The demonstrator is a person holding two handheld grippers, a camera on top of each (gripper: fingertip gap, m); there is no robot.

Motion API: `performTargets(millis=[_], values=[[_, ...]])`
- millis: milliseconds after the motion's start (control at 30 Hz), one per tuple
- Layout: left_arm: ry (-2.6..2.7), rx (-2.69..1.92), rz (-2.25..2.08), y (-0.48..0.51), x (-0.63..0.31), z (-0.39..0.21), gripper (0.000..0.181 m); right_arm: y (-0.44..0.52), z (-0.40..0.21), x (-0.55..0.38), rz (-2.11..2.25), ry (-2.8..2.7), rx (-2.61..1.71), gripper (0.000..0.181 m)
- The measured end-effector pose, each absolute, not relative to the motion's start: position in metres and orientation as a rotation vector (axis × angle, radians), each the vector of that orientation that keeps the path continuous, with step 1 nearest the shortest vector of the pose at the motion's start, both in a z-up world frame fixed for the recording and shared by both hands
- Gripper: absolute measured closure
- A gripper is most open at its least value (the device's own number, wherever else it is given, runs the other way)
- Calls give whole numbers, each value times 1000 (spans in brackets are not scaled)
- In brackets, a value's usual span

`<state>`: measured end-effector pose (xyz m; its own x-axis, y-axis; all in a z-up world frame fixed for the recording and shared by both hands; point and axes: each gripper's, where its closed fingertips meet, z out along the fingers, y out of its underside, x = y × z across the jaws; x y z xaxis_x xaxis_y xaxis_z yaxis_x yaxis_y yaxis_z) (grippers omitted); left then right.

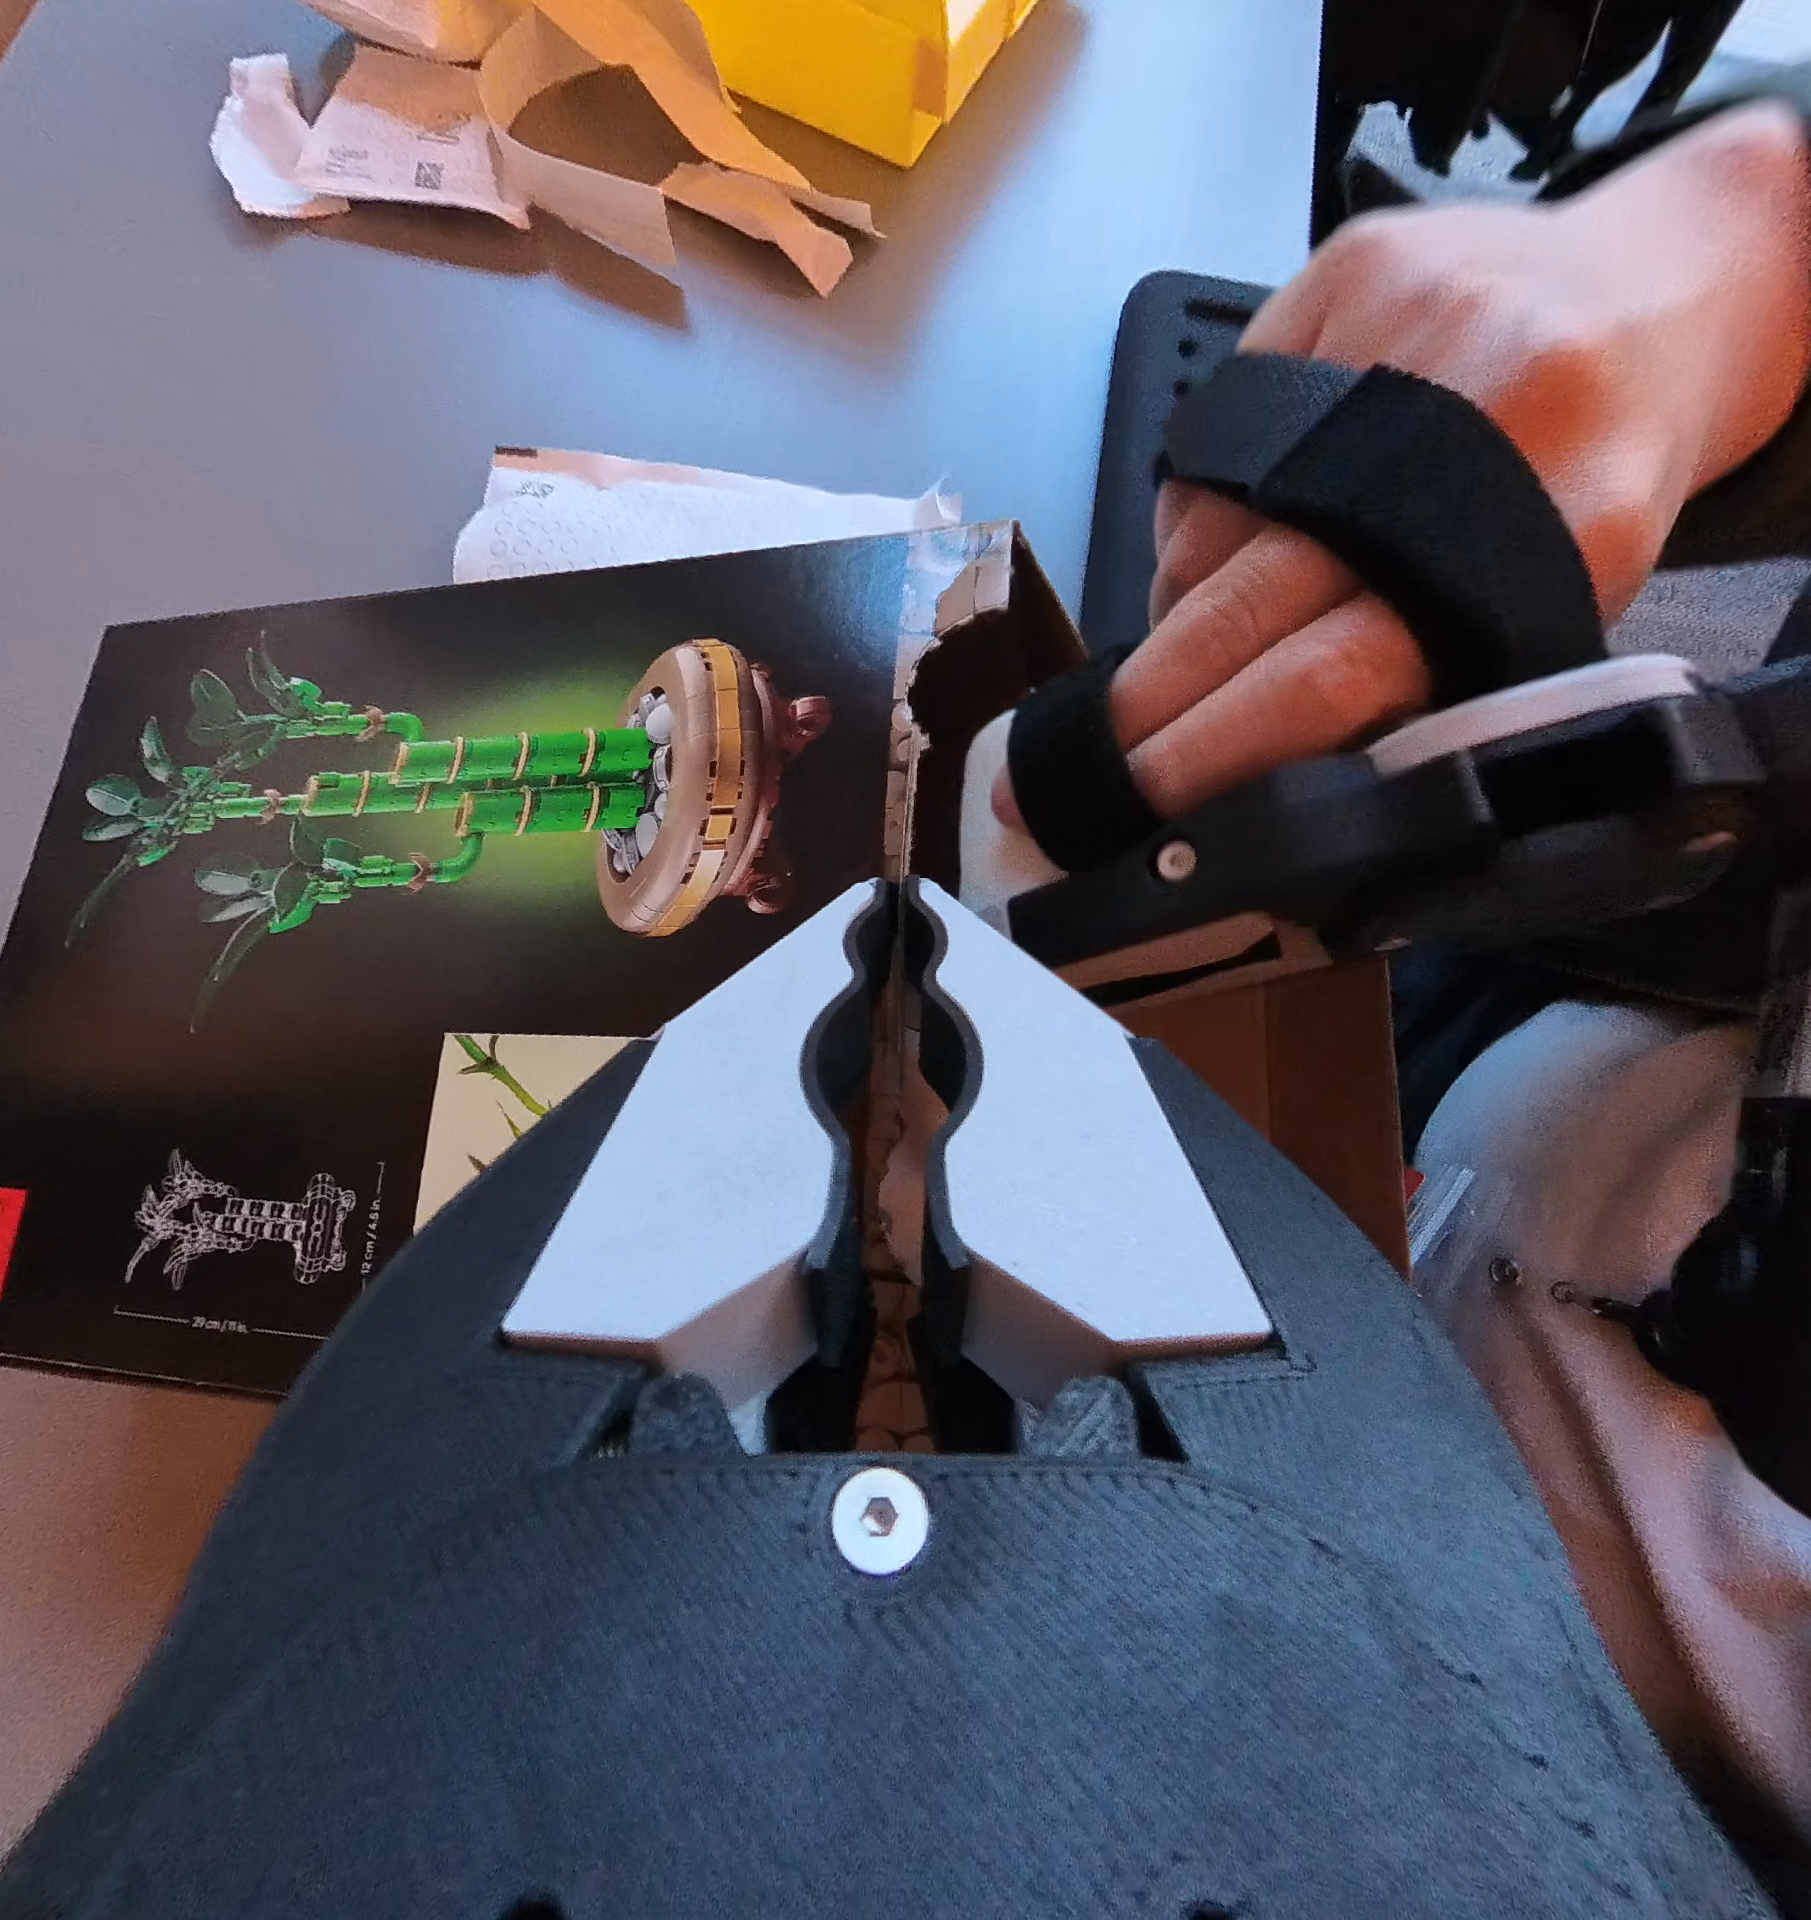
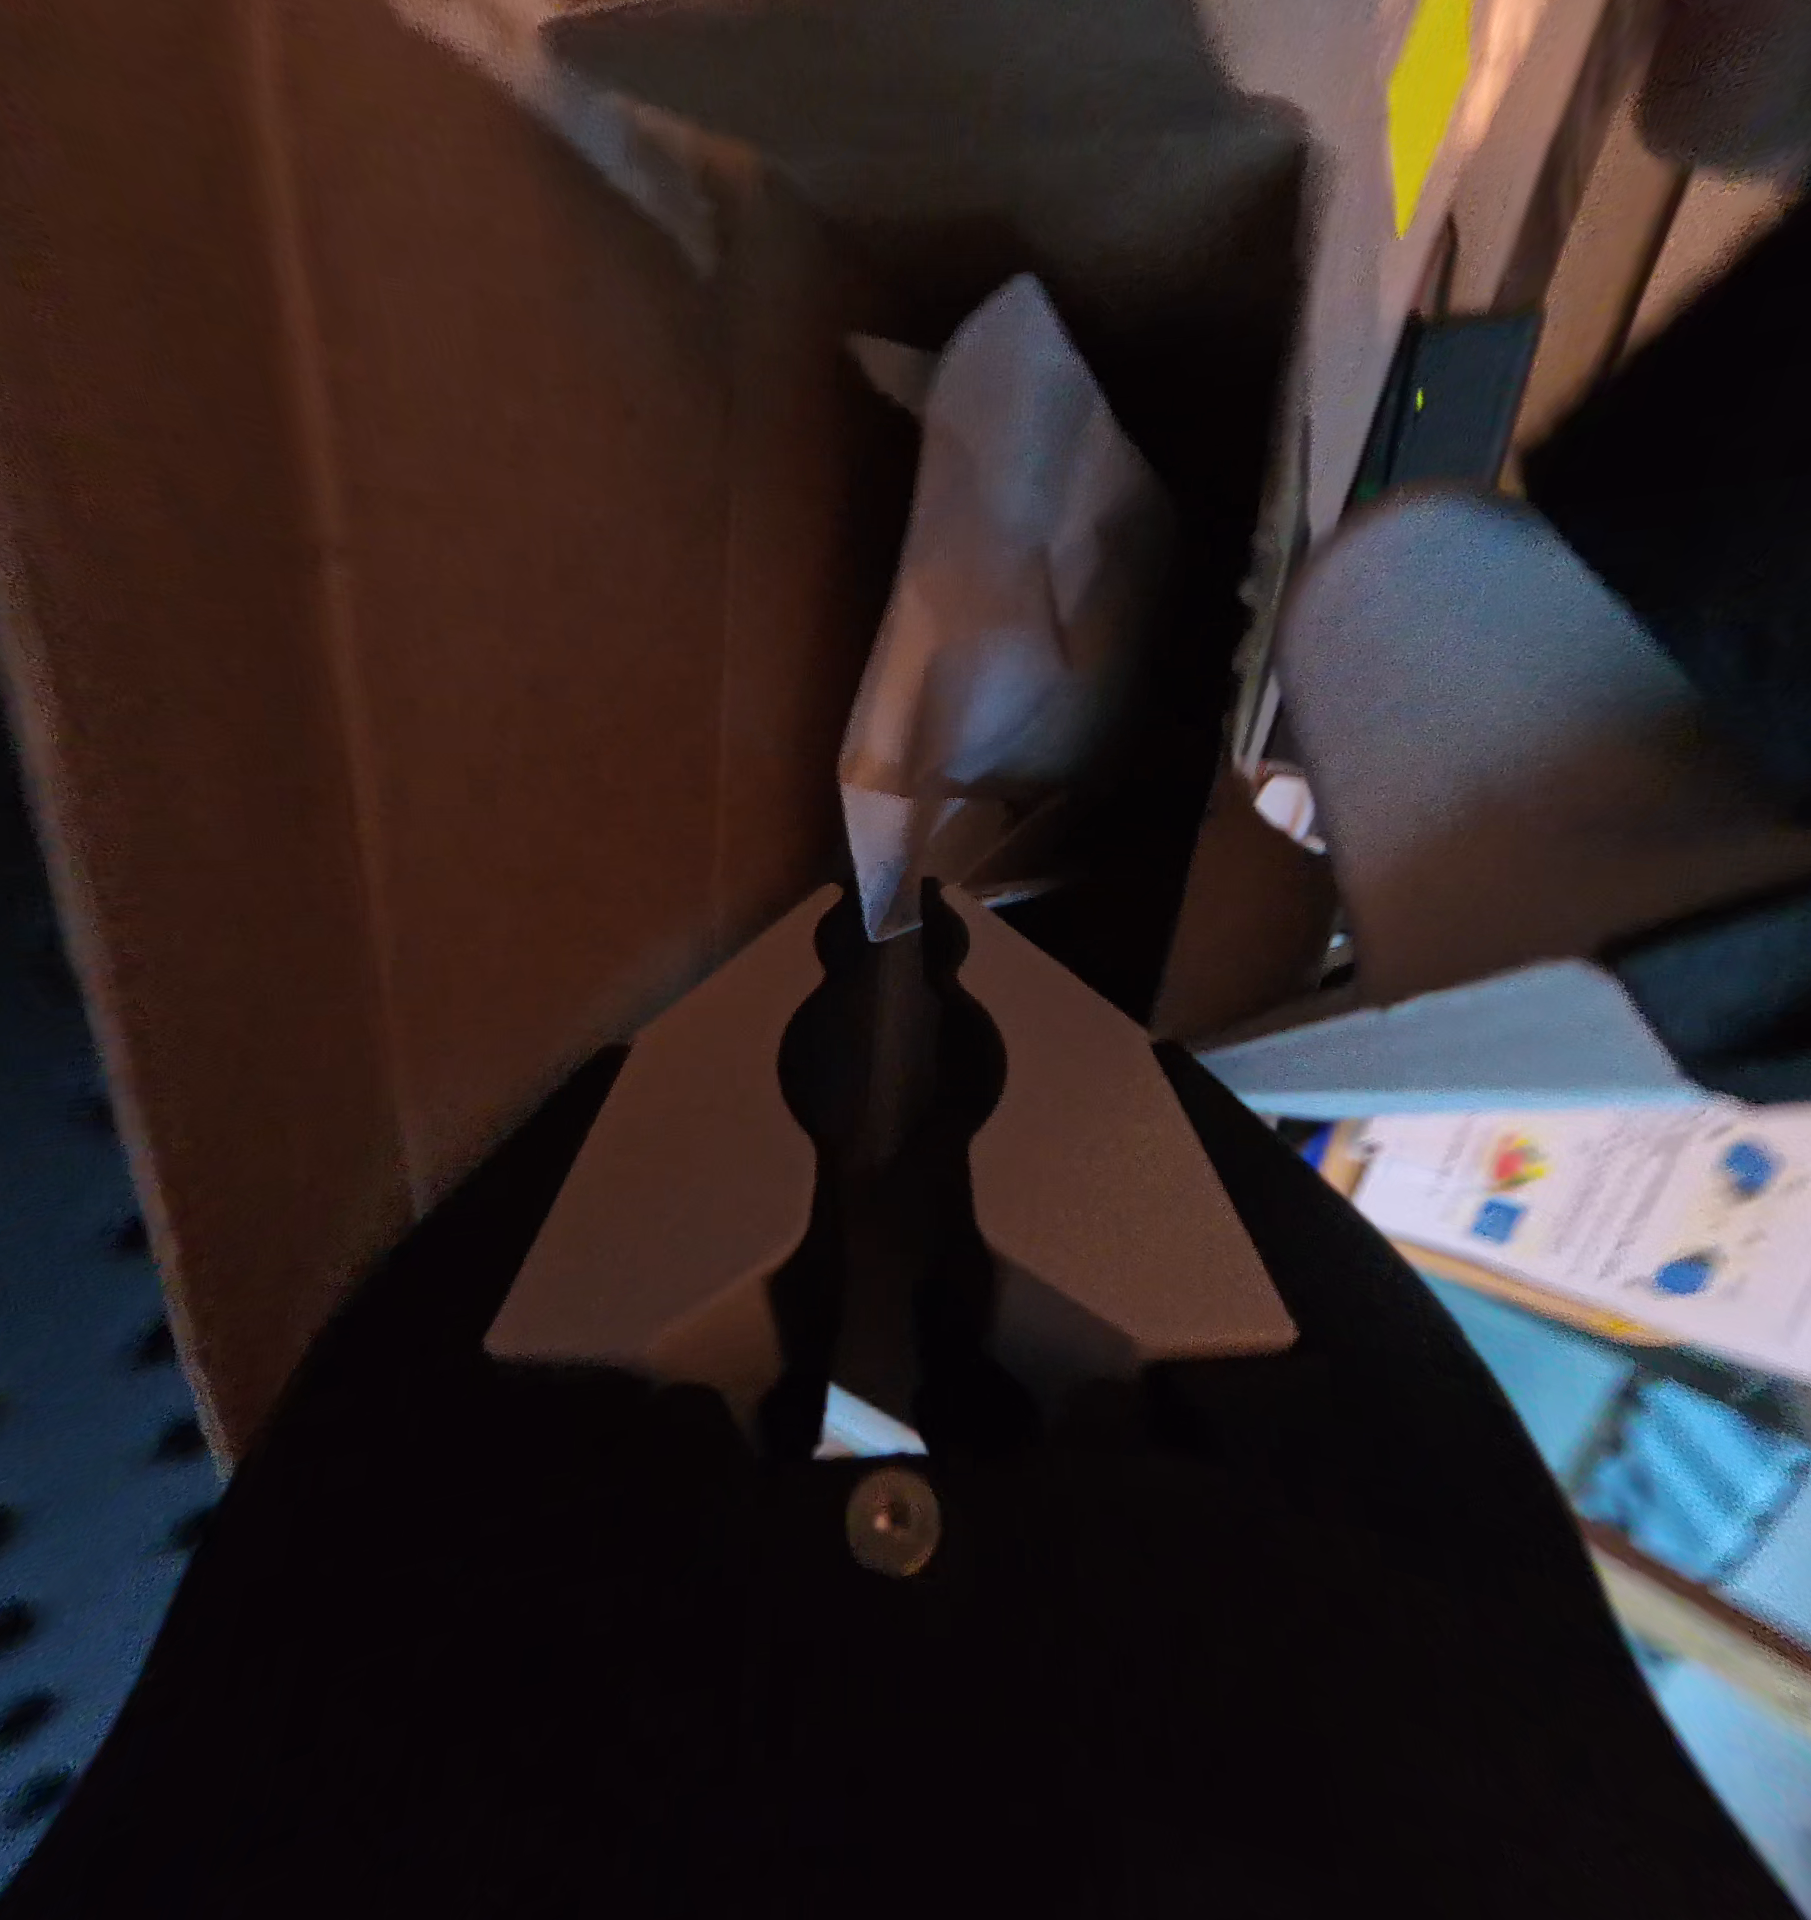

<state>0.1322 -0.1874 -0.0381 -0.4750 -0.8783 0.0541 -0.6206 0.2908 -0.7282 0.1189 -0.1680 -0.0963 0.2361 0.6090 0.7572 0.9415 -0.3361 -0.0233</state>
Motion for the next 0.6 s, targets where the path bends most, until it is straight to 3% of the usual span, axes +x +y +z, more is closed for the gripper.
performTargets(millis=[200,333,600], values=[[2222,-1336,-982,-192,134,-38,181,-164,-96,119,-868,-1139,-2117,157],[2216,-1300,-880,-191,136,-42,181,-154,-109,122,-1029,-1356,-2027,178],[2213,-1348,-898,-177,132,-50,181,-137,-113,119,-1119,-1426,-1857,180]])
